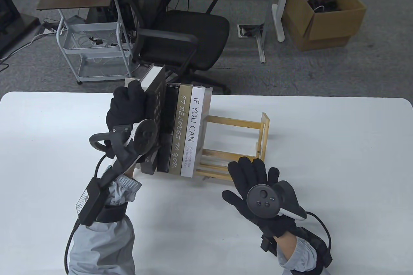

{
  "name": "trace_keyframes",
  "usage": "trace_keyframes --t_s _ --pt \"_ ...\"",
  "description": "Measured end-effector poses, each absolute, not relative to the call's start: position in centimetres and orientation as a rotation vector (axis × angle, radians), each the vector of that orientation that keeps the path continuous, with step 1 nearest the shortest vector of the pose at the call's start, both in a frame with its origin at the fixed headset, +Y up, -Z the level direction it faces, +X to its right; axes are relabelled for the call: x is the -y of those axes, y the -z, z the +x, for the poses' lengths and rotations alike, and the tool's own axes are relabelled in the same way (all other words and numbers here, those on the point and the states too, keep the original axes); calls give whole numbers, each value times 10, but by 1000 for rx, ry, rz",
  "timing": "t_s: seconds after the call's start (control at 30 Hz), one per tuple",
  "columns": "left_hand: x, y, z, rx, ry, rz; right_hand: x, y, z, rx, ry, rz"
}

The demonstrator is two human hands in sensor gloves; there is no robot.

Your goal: Push a thick book into a tightly packed book rack slot

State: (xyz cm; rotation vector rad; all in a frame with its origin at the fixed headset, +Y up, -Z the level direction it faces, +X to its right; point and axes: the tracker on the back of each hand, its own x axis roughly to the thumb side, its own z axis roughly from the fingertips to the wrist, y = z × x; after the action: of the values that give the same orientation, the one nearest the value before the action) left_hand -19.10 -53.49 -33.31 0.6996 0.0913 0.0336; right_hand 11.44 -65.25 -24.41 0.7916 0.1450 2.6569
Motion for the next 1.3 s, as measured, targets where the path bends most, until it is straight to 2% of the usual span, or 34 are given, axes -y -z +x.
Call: trace_keyframes --t_s 0.53,0.73,1.03,1.3 --pt "551 357 -188 -88 -22 551 652 244 113 -138 -2659 799" --pt "554 362 -191 23 -165 422 652 243 113 -129 -2656 800" --pt "550 369 -192 65 -200 274 653 243 112 -131 -2658 801" --pt "557 378 -187 45 -74 273 653 242 111 -133 -2661 809"
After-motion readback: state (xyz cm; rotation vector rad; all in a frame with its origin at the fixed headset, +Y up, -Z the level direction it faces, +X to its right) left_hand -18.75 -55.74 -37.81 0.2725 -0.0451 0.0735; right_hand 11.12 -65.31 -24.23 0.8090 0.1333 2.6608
